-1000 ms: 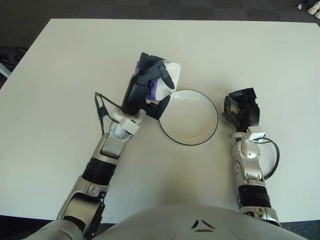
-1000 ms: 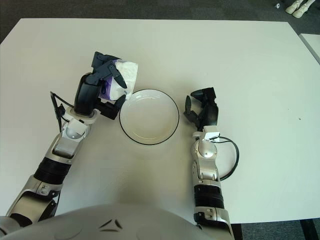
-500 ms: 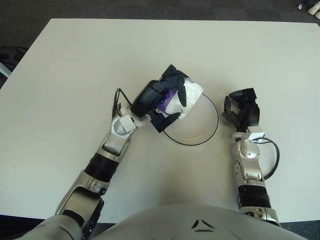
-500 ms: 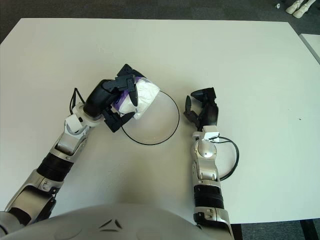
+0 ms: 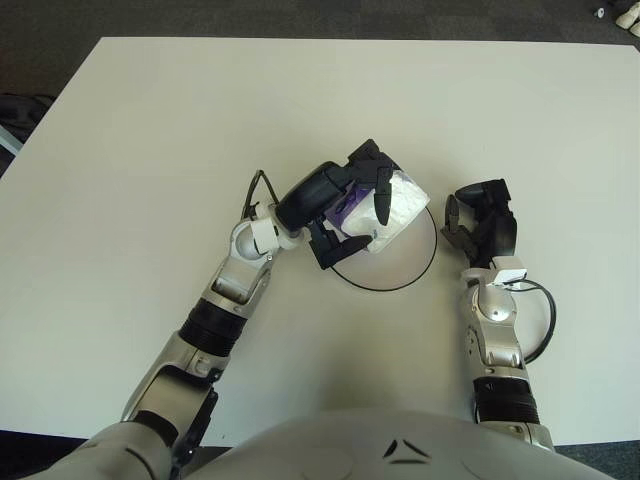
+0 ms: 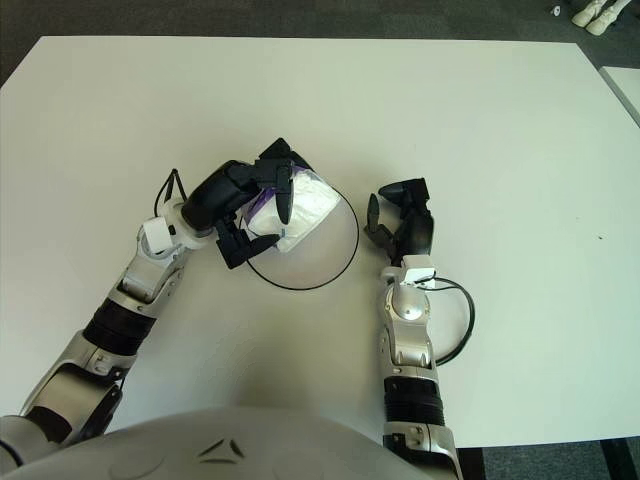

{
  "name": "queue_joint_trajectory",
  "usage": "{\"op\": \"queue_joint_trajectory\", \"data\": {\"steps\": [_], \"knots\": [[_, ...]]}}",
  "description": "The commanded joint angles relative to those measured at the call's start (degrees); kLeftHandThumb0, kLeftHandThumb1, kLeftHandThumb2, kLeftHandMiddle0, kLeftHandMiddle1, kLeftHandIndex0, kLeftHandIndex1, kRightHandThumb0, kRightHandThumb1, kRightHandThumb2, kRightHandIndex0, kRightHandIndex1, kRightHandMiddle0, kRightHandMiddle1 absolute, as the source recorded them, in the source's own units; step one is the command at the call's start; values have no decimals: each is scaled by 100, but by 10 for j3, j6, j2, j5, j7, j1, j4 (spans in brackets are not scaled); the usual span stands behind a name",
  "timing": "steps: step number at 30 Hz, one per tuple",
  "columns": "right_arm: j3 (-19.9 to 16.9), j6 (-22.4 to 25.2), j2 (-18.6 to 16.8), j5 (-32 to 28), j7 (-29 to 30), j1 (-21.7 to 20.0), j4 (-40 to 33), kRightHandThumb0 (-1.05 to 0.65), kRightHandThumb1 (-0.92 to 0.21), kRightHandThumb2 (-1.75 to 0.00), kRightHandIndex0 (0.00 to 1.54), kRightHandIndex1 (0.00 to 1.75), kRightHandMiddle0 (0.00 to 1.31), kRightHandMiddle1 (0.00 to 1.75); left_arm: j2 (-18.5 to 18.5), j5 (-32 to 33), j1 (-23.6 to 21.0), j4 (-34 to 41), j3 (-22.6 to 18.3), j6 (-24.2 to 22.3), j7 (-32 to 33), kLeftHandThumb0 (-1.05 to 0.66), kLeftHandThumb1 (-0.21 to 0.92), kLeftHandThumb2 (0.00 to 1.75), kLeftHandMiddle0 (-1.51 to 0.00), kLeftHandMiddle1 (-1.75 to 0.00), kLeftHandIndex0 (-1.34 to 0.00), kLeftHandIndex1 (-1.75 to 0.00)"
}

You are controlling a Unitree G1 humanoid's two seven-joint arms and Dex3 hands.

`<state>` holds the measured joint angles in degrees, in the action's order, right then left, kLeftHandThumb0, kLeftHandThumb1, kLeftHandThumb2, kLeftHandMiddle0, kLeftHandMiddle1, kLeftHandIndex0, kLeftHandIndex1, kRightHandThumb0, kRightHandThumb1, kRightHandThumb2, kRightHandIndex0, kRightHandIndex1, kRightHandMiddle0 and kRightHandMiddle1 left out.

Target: Put the tissue paper into the plate.

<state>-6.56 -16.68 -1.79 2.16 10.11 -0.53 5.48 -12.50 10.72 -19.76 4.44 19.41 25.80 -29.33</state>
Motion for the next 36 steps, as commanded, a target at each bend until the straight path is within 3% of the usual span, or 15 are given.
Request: {"op": "queue_joint_trajectory", "data": {"steps": [1,10,19,24,26,30,33,34,36], "knots": [[-24,37,9,-33,-17,2,101,-39,-64,-91,76,144,37,175,0,-13,-10,19,2,-33,-10,0,3,159,-88,-158,-61,-175],[-29,-1,-3,-36,-9,3,120,-40,-58,-99,74,145,41,175,27,-82,-29,-33,18,-7,-7,0,4,159,-87,-159,-60,-175],[-14,-51,-8,-4,10,23,101,-41,-57,-100,73,142,41,175,13,-184,-44,-61,31,5,2,0,5,157,-86,-158,-59,-175],[-9,-54,-4,4,11,27,96,-41,-57,-101,73,141,42,175,8,-234,-47,-67,38,6,14,0,9,155,-81,-163,-57,-175],[-6,-44,-3,8,12,31,88,-41,-57,-100,73,139,41,175,6,-253,-49,-74,40,15,19,0,10,152,-77,-169,-61,-166],[-2,-26,-1,9,12,34,78,-40,-59,-98,72,135,40,175,4,-283,-52,-90,42,35,36,0,22,133,-65,-173,-65,-146],[1,-16,-2,7,9,37,67,-40,-63,-93,71,134,38,175,3,-309,-55,-107,43,60,59,-1,34,118,-58,-174,-60,-141],[1,-14,-3,6,8,38,63,-39,-64,-92,71,134,37,175,2,-320,-57,-113,43,72,69,-1,37,114,-56,-174,-58,-140],[1,-11,-5,5,9,40,60,-39,-67,-87,69,132,35,175,0,-337,-61,-123,44,92,84,-19,55,94,-42,-174,-47,-154]]}}
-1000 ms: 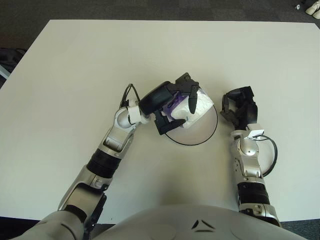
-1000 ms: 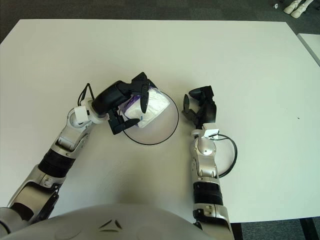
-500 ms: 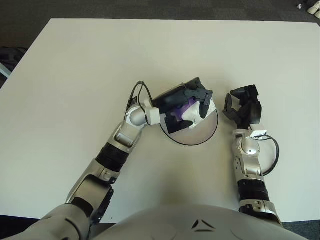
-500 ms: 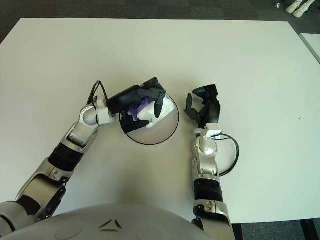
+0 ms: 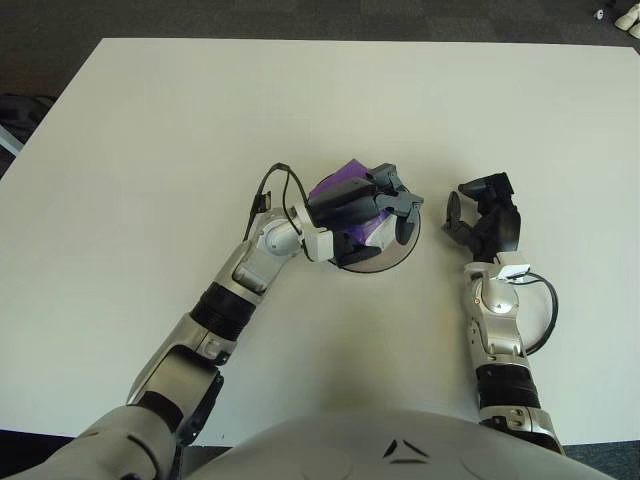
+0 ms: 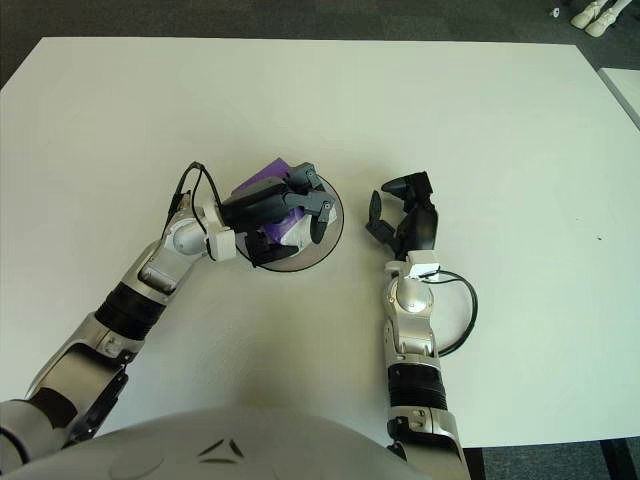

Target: Put the tissue paper into the plate.

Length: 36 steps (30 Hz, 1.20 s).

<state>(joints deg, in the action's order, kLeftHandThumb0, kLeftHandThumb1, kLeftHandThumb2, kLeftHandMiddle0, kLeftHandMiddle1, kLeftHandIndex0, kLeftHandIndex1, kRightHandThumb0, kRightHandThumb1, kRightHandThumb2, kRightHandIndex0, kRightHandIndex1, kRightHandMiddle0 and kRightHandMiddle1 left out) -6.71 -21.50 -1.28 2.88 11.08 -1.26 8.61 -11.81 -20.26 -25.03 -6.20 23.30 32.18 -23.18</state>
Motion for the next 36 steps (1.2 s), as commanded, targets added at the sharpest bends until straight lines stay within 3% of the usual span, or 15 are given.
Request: {"op": "queue_joint_trajectory", "data": {"steps": [1,3,6,7,10,15,19,26,36], "knots": [[2,39,-11,-2,0,47,27,-38,-69,-85,68,132,34,175,-8,-35,-11,-20,5,36,29,-30,56,90,-38,-175,-38,-154],[2,43,-13,-2,3,48,23,-38,-73,-79,66,130,31,175,-12,-51,-17,-28,6,53,40,-58,57,82,-28,-175,-15,-151],[2,52,-15,-1,6,50,18,-37,-76,-75,64,128,29,175,-15,-64,-24,-35,7,68,49,-73,59,79,-9,-175,-5,-140],[2,55,-15,-1,6,50,16,-37,-77,-74,63,128,28,175,-17,-68,-26,-37,8,73,52,-76,60,79,-7,-167,-4,-136],[-9,58,-6,-12,1,35,52,-37,-81,-69,59,130,26,175,-26,-84,-33,-37,8,86,57,-86,72,66,-2,-119,-1,-113],[-35,35,9,-30,-3,2,145,-37,-75,-76,55,138,29,175,-40,-93,-35,-29,8,90,53,-92,85,53,0,-81,0,-92],[-38,33,3,-27,9,0,150,-38,-71,-82,51,143,32,175,-50,-93,-35,-16,8,84,43,-94,91,56,0,-58,0,-77],[-38,17,-1,-19,22,-4,161,-38,-73,-79,46,145,31,175,-60,-83,-36,-2,8,70,29,-97,92,74,0,-40,0,-55],[-41,-21,5,-18,27,-12,192,-38,-73,-79,45,142,31,175,-64,-85,-36,3,8,66,30,-99,92,80,0,-30,0,-38]]}}
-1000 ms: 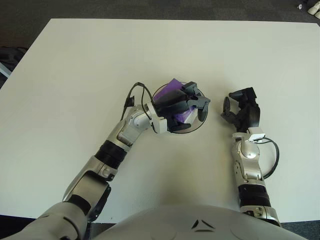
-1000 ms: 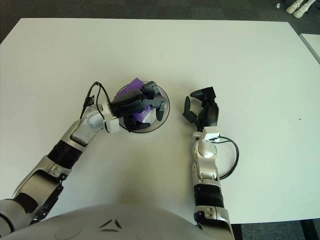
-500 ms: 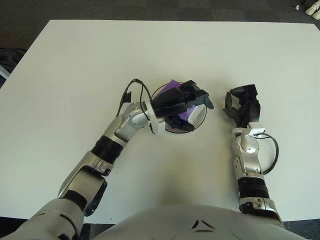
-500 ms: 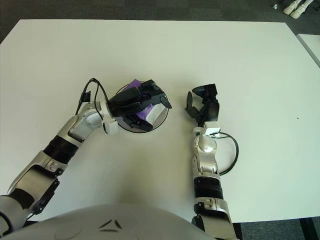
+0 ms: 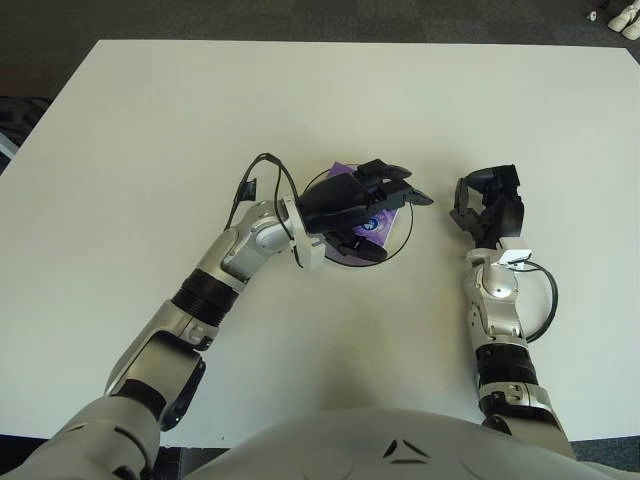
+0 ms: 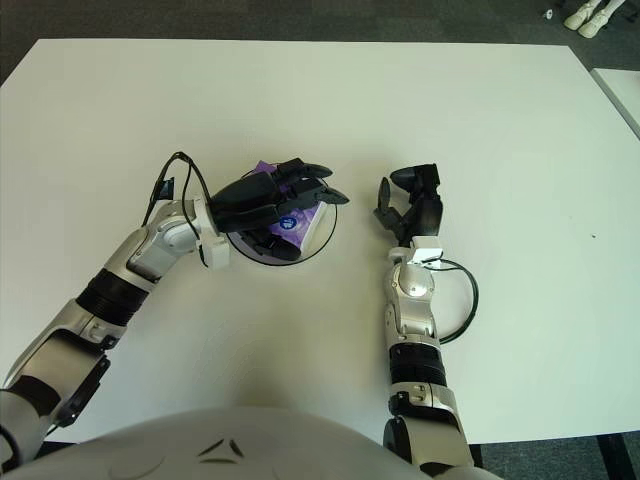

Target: Put the tissue paper into the plate.

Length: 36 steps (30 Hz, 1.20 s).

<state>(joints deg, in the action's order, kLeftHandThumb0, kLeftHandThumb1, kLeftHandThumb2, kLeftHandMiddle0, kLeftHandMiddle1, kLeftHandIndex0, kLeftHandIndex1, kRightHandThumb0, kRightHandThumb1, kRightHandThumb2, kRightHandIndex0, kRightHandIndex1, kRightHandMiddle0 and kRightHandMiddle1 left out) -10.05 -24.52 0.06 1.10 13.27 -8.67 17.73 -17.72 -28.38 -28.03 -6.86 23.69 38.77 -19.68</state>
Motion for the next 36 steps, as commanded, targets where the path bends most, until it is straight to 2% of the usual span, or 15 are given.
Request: {"op": "queue_joint_trajectory", "data": {"steps": [1,9,15,19,22,28,29,31,32,34,36], "knots": [[-7,8,-8,0,4,62,102,-38,-72,-80,45,142,31,175,-5,-6,-6,9,3,2,-1,-99,92,80,0,-28,0,-36],[-8,24,-15,-7,5,63,98,-38,-69,-84,44,142,33,175,-2,-19,-4,2,-1,14,23,-98,92,81,0,-23,0,-24],[-7,37,-19,-8,9,63,91,-40,-60,-96,47,153,39,175,-2,-27,-2,-2,-7,21,45,-99,92,84,0,-16,0,-18],[0,53,-25,-3,14,76,46,-41,-58,-98,49,157,41,175,0,-29,2,-6,-14,29,69,-99,92,84,0,-15,0,-19],[16,49,-27,2,3,94,-6,-41,-58,-98,53,155,41,175,3,-29,6,-13,-28,44,103,-100,92,81,0,-16,0,-25],[28,42,-22,2,-17,108,-28,-40,-61,-95,61,147,39,175,29,-16,19,-32,-51,63,171,-98,92,76,0,-27,0,-37],[29,41,-22,3,-18,109,-29,-39,-63,-93,63,143,38,175,34,-12,20,-35,-55,65,179,-92,92,77,0,-39,0,-45],[32,53,-21,3,-21,112,-37,-39,-64,-91,64,141,37,175,49,11,28,-50,-70,71,205,-88,92,77,-1,-46,0,-51],[33,59,-20,2,-23,113,-41,-39,-66,-89,65,140,36,175,55,20,31,-57,-76,74,214,-83,92,76,-3,-56,0,-61],[34,64,-19,3,-24,116,-46,-39,-67,-88,66,139,35,175,65,39,38,-63,-86,78,226,-78,92,75,-4,-62,0,-68],[34,67,-19,3,-25,117,-47,-39,-67,-87,67,139,34,175,72,54,43,-67,-94,81,233,-69,89,79,-7,-71,0,-85]]}}
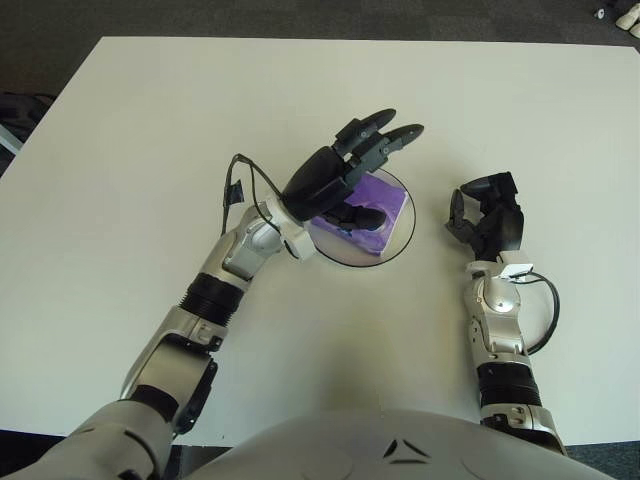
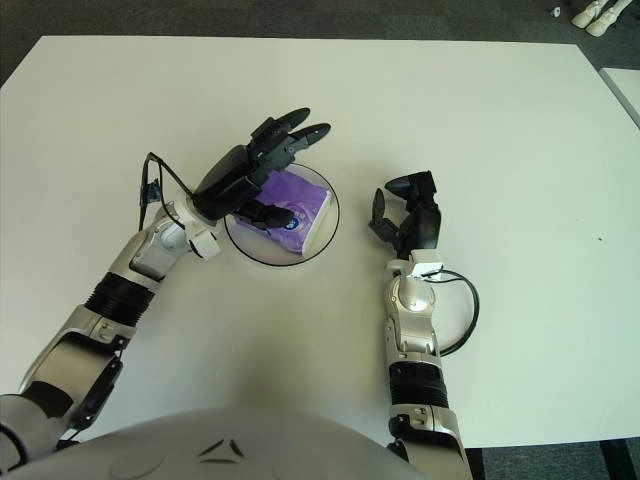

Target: Put the tissue paper into the plate.

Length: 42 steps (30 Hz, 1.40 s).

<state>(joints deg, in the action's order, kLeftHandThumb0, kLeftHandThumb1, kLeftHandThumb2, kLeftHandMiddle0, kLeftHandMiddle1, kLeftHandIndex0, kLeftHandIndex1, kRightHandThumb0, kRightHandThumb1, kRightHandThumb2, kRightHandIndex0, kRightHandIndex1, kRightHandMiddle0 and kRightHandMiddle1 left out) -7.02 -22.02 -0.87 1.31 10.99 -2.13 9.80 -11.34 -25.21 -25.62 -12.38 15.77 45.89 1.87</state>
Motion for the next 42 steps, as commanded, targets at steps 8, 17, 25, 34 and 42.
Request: {"op": "queue_joint_trajectory", "data": {"steps": [8,17,25,34,42], "knots": [[1,42,-5,-6,-14,50,38,-38,-69,-85,64,137,34,175,42,80,57,24,-65,-4,48,-40,68,113,-14,-91,0,-120],[-3,38,-6,-6,-18,48,45,-38,-68,-85,63,137,34,175,96,10,89,65,-113,-62,146,-40,66,126,-30,-111,-25,-141],[-3,31,-6,-4,-17,45,48,-38,-68,-87,64,138,34,175,151,-64,138,71,-141,-121,277,-45,74,123,-41,-121,-31,-148],[-2,24,-4,-4,-22,43,53,-38,-67,-87,63,138,34,175,163,-68,121,64,-154,-161,335,-56,90,109,-42,-129,-28,-158],[-4,27,-6,-15,-33,40,54,-38,-67,-88,62,139,35,175,160,-37,118,24,-174,-155,369,-62,92,109,-43,-131,-30,-161]]}}
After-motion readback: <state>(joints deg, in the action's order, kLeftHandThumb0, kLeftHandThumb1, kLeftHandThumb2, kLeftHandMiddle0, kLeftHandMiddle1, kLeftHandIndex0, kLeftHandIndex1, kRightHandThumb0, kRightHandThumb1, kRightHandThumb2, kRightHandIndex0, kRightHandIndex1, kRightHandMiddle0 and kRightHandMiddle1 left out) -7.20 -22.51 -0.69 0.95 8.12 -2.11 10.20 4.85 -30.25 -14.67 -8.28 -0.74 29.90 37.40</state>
